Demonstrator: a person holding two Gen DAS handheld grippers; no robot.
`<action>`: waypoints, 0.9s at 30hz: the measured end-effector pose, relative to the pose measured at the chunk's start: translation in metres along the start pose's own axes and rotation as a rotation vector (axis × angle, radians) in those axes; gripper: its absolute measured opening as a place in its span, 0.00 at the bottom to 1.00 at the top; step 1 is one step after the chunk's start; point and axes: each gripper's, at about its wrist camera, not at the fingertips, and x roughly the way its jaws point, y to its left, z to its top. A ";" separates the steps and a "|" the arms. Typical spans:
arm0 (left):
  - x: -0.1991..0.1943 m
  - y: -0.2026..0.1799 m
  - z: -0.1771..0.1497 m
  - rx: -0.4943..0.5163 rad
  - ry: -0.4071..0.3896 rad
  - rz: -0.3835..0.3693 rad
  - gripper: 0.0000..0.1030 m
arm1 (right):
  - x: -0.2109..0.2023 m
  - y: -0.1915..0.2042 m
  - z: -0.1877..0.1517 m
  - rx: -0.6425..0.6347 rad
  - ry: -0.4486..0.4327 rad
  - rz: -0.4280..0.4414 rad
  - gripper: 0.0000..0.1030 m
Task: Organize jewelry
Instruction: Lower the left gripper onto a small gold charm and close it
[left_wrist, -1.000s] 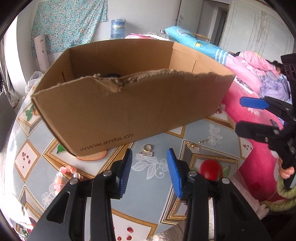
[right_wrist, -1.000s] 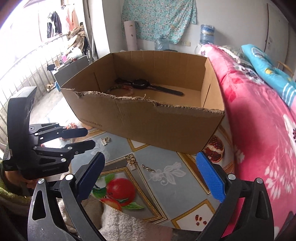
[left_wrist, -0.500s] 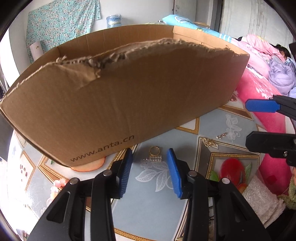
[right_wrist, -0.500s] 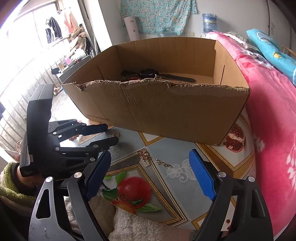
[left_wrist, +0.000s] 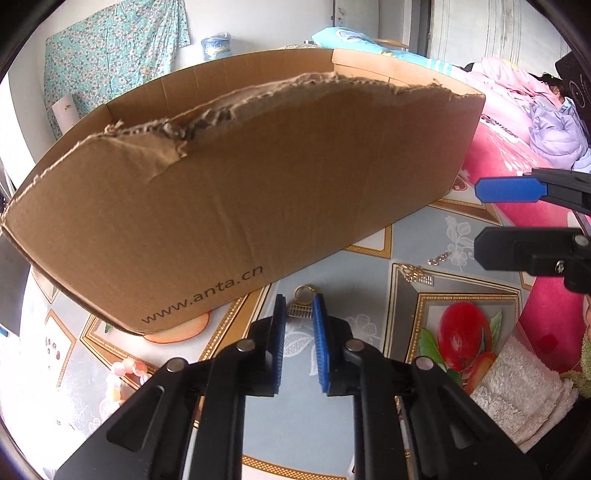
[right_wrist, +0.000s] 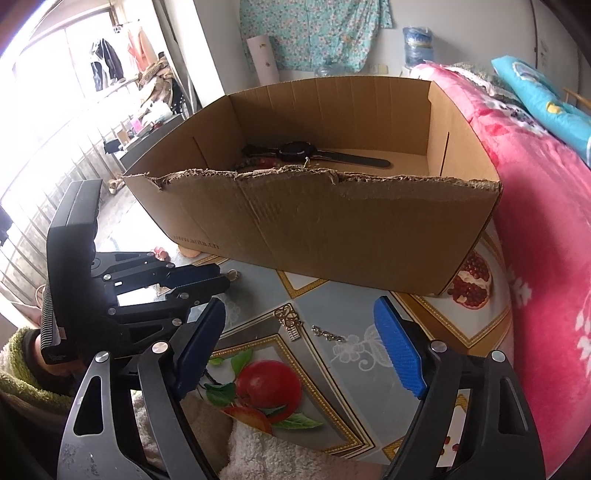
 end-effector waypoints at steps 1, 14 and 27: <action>-0.001 0.000 -0.001 -0.002 -0.002 -0.001 0.13 | -0.001 0.000 0.000 0.001 -0.004 0.001 0.75; -0.011 0.002 -0.014 -0.018 0.000 0.001 0.04 | -0.004 0.009 0.008 -0.034 -0.037 0.027 0.72; -0.008 0.007 -0.005 -0.044 0.009 -0.019 0.15 | -0.003 0.013 0.010 -0.029 -0.037 0.032 0.71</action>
